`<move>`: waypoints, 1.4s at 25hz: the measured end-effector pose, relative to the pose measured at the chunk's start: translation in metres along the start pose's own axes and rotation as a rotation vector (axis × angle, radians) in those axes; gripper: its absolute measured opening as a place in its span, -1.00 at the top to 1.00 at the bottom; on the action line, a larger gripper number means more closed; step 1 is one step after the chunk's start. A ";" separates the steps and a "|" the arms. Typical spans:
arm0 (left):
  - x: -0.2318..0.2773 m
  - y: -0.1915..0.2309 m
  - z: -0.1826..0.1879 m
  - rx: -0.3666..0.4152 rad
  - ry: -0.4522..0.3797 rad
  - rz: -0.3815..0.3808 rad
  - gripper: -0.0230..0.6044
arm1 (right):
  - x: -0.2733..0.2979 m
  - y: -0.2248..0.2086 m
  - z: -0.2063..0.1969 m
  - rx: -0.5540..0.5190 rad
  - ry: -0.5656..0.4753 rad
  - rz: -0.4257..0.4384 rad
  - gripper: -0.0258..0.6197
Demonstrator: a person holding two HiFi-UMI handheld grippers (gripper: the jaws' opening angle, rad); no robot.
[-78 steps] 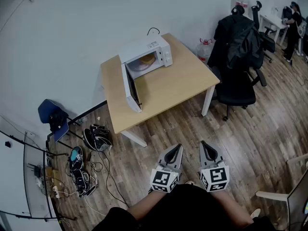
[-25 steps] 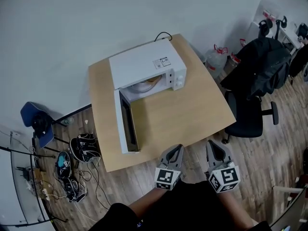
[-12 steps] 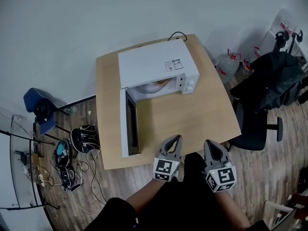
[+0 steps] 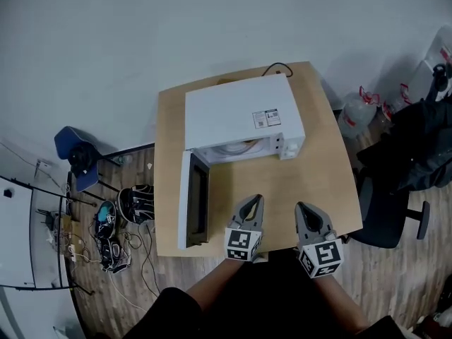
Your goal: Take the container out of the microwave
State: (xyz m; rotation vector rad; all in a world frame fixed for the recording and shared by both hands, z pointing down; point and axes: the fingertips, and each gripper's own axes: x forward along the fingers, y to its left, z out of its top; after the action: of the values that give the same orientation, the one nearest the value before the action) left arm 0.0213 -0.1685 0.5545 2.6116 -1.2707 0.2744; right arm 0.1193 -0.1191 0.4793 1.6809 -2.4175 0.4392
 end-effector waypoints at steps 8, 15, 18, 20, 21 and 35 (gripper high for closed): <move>0.064 0.038 -0.002 0.018 0.035 0.069 0.87 | 0.036 -0.028 -0.001 0.025 0.035 0.073 0.73; 0.110 0.057 -0.007 0.037 0.057 0.096 0.87 | 0.066 -0.055 0.003 0.005 0.056 0.118 0.73; 0.129 0.067 -0.014 0.042 0.078 0.108 0.87 | 0.075 -0.059 0.006 0.012 0.065 0.142 0.73; 0.139 0.074 -0.016 0.052 0.085 0.124 0.87 | 0.080 -0.062 0.007 0.013 0.068 0.160 0.73; 0.145 0.077 -0.017 0.060 0.091 0.130 0.87 | 0.082 -0.063 0.007 0.014 0.070 0.167 0.73; 0.210 0.121 -0.041 0.105 0.176 0.154 0.61 | 0.115 -0.107 -0.002 0.046 0.126 0.152 0.73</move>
State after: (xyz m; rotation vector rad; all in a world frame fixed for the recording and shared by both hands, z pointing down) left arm 0.0503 -0.3867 0.6629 2.5099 -1.4315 0.5986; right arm 0.1791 -0.2549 0.5306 1.4446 -2.4689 0.6077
